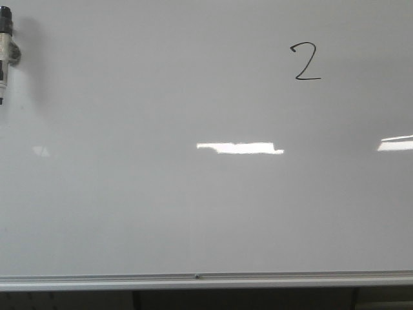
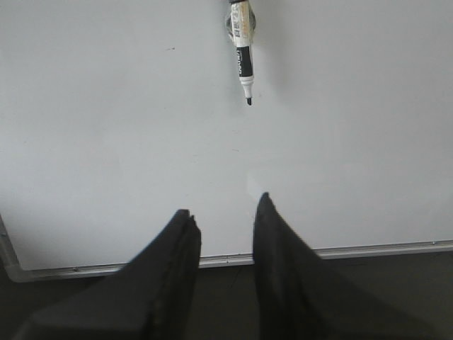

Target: Write number 2 on whiteboard

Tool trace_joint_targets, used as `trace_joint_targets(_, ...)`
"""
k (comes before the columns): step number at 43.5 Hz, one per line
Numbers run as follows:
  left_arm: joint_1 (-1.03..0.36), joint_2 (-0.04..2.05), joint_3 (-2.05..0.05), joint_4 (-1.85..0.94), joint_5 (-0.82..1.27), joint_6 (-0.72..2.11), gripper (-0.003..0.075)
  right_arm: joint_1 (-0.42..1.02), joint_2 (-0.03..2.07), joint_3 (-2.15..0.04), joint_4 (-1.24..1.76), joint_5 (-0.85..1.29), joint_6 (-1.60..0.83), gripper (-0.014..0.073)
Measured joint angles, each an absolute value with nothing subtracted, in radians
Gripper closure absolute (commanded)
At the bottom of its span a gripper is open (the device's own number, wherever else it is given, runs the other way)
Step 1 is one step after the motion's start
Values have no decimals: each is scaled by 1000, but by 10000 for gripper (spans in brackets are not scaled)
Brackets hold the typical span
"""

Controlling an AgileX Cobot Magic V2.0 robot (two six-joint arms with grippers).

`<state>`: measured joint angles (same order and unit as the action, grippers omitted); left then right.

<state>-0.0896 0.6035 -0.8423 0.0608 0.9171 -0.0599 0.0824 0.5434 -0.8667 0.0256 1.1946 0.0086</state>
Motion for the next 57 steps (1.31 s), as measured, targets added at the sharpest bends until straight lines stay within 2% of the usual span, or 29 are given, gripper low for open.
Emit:
trace_joint_targets(4,-90,603,-842,61,917,-60,734,82,543,-852,26,1189,9,547)
trace_joint_targets(11,-90,603,-842,61,917,-60,741,82,543,-840,26,1182,9,666)
trace_joint_targets(49,-90,603,-842,56,879,-60,741,82,543,-840,26,1131,13,660)
trace_joint_targets(57,-69,536,-801,27,869,-60,741,82,543,-840,26,1131,13,660)
